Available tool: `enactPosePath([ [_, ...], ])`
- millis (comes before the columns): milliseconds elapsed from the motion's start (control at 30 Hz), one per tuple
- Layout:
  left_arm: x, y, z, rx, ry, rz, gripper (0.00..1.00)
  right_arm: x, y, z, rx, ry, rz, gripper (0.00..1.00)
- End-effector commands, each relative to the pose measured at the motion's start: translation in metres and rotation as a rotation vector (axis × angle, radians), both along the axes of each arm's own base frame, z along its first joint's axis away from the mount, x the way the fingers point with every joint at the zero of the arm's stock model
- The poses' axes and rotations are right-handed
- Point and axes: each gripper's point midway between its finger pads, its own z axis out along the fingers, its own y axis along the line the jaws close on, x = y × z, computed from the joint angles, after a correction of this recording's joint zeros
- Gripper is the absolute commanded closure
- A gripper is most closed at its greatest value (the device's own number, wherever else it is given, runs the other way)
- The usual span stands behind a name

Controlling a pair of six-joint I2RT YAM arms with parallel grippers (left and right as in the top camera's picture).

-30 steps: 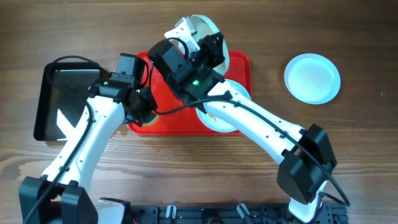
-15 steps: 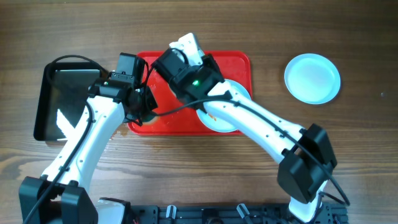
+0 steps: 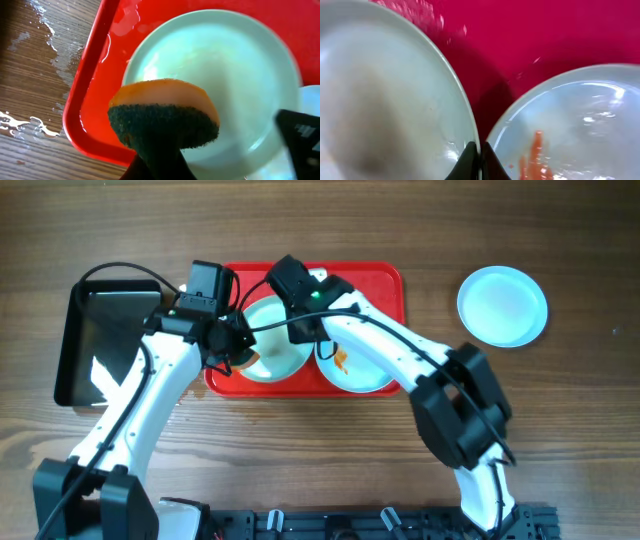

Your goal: Clean dirty plates on tray and stack at the side

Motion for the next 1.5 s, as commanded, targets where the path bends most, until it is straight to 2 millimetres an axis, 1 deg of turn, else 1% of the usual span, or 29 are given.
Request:
enactPosePath([
  [0,-0.001,0.002,-0.02,0.037,0.051,-0.024,0.96,-0.012,0.009,-0.033,0.019,0.091,-0.002,0.95],
  [33,-0.001,0.002,-0.025,0.04,0.066,-0.024,0.96,-0.012,0.008,-0.039,0.014,0.098,-0.003,0.96],
  [100,-0.001,0.003,-0.038,0.05,0.1,-0.024,0.96,-0.013,0.008,-0.04,0.014,0.1,-0.011,0.96],
  [267,-0.002,0.014,-0.068,0.128,0.174,-0.01,0.96,-0.012,0.009,-0.04,0.027,0.107,-0.01,0.96],
  [367,0.003,0.013,-0.079,0.127,0.178,-0.01,0.96,-0.007,0.008,-0.039,0.044,0.105,-0.019,0.96],
  [500,0.007,0.012,-0.082,0.126,0.167,-0.01,0.96,-0.008,0.006,-0.04,0.041,0.108,-0.022,0.96],
  [567,0.008,0.017,-0.081,0.158,0.163,-0.003,0.96,-0.01,0.005,-0.043,0.036,0.113,-0.022,0.96],
  [633,0.006,0.026,-0.08,0.206,0.168,0.007,0.96,-0.012,0.002,-0.049,0.031,0.119,-0.024,0.96],
  [733,0.0,0.027,-0.081,0.209,0.195,0.005,0.96,-0.015,-0.003,-0.06,0.027,0.125,-0.029,0.96],
  [800,-0.005,0.018,-0.083,0.156,0.217,-0.008,0.96,-0.016,-0.003,-0.064,0.034,0.125,-0.033,0.96],
  [900,-0.01,-0.003,-0.084,0.035,0.245,-0.034,0.96,-0.016,0.006,-0.064,0.081,0.133,-0.027,0.96],
  [967,-0.013,-0.011,-0.084,-0.008,0.259,-0.043,0.96,-0.016,0.013,-0.063,0.116,0.138,-0.021,0.96],
  [1000,-0.016,-0.013,-0.084,-0.019,0.269,-0.046,0.96,-0.016,0.012,-0.063,0.117,0.138,-0.031,0.96],
  [1067,-0.026,-0.016,-0.084,-0.039,0.312,-0.049,0.96,-0.015,0.013,-0.063,0.119,0.135,-0.036,0.95],
  [1133,-0.033,-0.014,-0.084,-0.036,0.341,-0.042,0.96,-0.015,0.013,-0.063,0.118,0.133,-0.036,0.96],
  [1200,-0.033,-0.011,-0.084,-0.018,0.342,-0.039,0.96,-0.015,0.013,-0.063,0.12,0.132,-0.036,0.96],
  [1333,-0.026,0.014,-0.084,0.115,0.307,-0.009,0.96,-0.015,0.013,-0.063,0.118,0.134,-0.035,0.96],
  [1367,-0.025,0.023,-0.084,0.13,0.306,0.012,0.96,-0.015,0.012,-0.063,0.117,0.134,-0.035,0.96],
  [1400,-0.026,0.028,-0.084,0.13,0.314,0.027,0.96,-0.015,0.012,-0.063,0.117,0.134,-0.035,0.96],
  [1467,-0.026,0.033,-0.084,0.128,0.317,0.043,0.96,-0.015,0.012,-0.063,0.118,0.133,-0.035,0.96],
])
